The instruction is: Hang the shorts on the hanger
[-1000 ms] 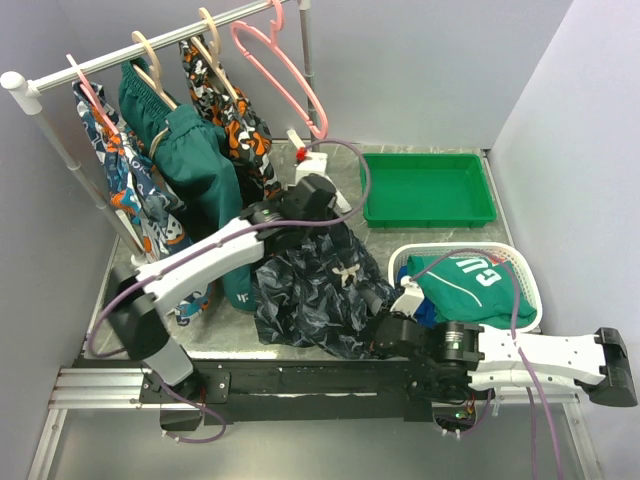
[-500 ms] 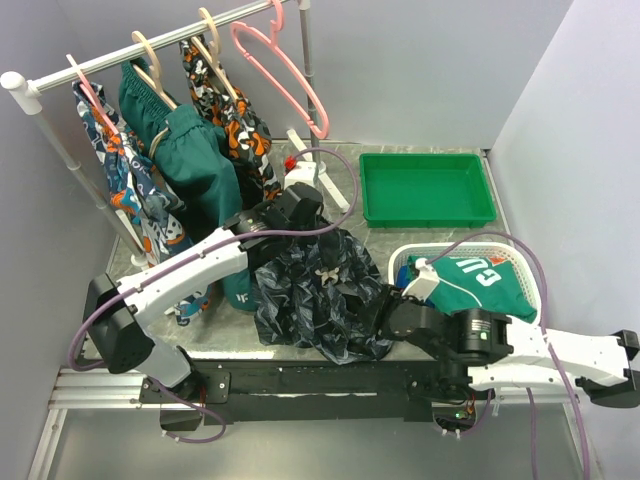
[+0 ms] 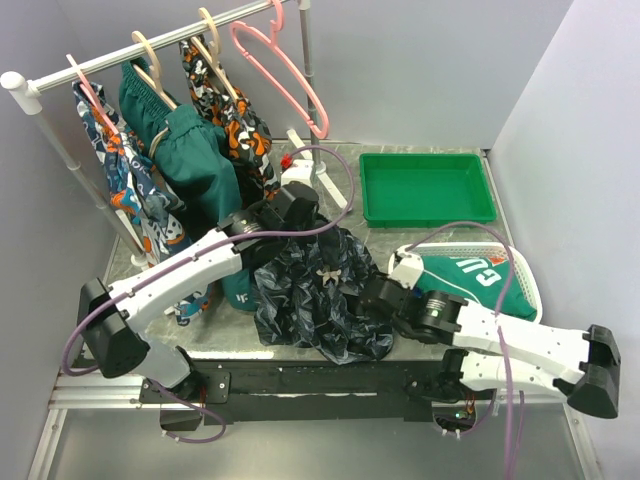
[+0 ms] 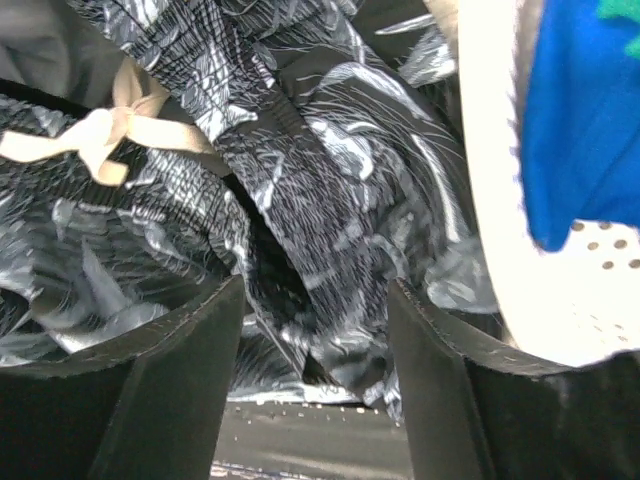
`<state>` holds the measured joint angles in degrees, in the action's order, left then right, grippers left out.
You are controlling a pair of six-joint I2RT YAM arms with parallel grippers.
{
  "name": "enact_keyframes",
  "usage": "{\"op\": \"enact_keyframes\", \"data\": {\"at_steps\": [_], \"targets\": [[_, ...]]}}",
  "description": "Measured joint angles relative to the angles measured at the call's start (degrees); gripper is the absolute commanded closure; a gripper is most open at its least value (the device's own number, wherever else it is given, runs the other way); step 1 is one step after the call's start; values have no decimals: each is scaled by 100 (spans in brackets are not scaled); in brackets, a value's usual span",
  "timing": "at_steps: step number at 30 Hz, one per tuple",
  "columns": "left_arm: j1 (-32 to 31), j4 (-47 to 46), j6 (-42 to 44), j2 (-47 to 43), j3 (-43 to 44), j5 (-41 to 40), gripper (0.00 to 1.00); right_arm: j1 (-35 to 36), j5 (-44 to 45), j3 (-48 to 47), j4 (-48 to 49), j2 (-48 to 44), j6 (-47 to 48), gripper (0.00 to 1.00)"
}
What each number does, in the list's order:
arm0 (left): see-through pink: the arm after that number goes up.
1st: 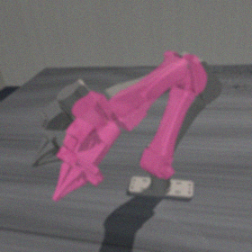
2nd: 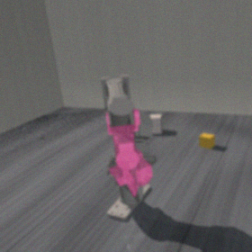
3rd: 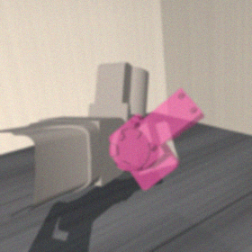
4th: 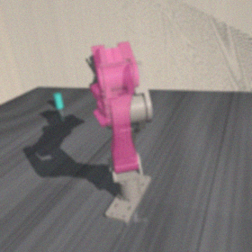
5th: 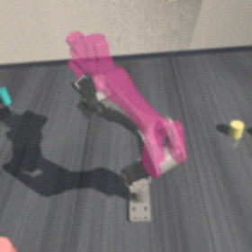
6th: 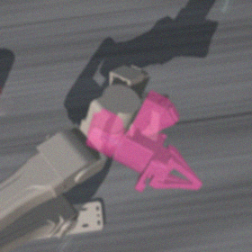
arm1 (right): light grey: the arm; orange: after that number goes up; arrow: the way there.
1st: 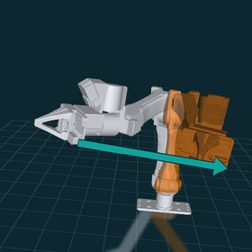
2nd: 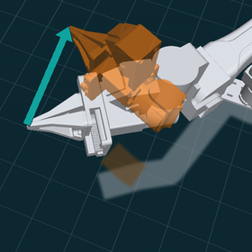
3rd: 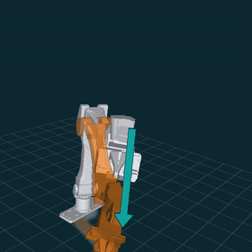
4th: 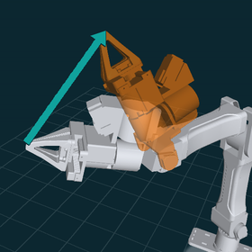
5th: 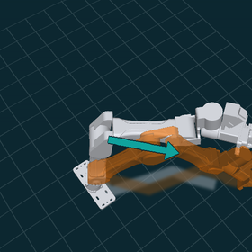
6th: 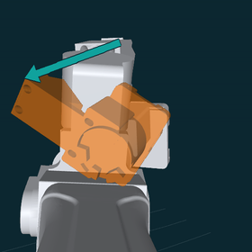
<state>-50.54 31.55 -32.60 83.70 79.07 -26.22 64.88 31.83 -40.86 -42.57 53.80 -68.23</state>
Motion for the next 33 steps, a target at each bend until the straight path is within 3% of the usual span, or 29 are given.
{"op": "enact_keyframes", "data": {"at_steps": [8,14,15,18,20,26,33], "targets": [[0,17,22,-114,0,-2,99,-177,-352,157,562,612,323,40],[0,70,24,-175,0,-2,99,-229,-398,295,612,654,367,70],[0,85,24,-197,0,0,99,-264,-382,295,601,662,369,81],[0,136,24,-363,0,4,99,-382,-260,258,415,662,407,95],[0,177,24,-549,0,11,99,-490,-87,74,116,643,472,100],[0,221,17,-1235,0,9,99,-960,557,-1432,-761,302,990,100],[0,68,-4,-1941,42,9,99,-1797,1097,-4409,-728,236,2465,100]]}}
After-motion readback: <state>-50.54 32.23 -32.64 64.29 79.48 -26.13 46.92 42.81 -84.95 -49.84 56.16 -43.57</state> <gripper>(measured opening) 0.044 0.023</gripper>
